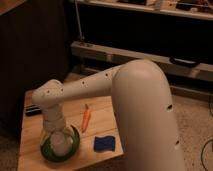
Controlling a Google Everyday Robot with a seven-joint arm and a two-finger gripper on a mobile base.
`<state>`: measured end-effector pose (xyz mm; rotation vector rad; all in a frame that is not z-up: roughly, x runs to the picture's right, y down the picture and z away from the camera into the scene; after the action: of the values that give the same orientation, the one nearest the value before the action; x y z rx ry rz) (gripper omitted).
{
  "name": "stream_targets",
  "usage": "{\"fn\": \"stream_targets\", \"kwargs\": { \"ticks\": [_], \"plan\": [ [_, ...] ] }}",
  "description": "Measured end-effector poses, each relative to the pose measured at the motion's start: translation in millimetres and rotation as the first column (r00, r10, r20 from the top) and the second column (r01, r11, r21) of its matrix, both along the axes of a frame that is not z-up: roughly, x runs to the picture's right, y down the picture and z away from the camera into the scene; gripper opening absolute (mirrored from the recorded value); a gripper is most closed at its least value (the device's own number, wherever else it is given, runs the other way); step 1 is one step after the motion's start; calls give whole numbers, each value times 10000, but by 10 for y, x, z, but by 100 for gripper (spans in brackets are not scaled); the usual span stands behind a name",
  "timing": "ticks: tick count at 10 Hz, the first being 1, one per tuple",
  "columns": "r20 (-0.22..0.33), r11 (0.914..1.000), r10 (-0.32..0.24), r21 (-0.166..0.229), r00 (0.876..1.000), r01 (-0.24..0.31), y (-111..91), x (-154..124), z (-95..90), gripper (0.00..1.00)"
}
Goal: Pick up the ceramic cup
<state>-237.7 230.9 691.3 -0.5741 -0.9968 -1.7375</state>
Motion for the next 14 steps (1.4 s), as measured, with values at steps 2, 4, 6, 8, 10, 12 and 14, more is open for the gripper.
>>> {"fn": "stream_targets", "kwargs": {
  "ticks": [2,4,6,8,10,12,14],
  "plan": [
    [44,10000,-10,23,10000,10,15,-10,37,80],
    [66,10000,-56,2,10000,56,31,-24,60,80],
    [63,9998,-179,-46,9998,179,52,-26,72,68],
    [72,9998,-213,-63,9997,214,56,-33,73,49],
    [83,9997,-234,-97,9997,235,66,-45,74,27],
    [91,9996,-255,-116,9996,256,71,-49,71,9],
    [101,9997,-260,-44,9996,260,42,-45,43,1]
  ]
}}
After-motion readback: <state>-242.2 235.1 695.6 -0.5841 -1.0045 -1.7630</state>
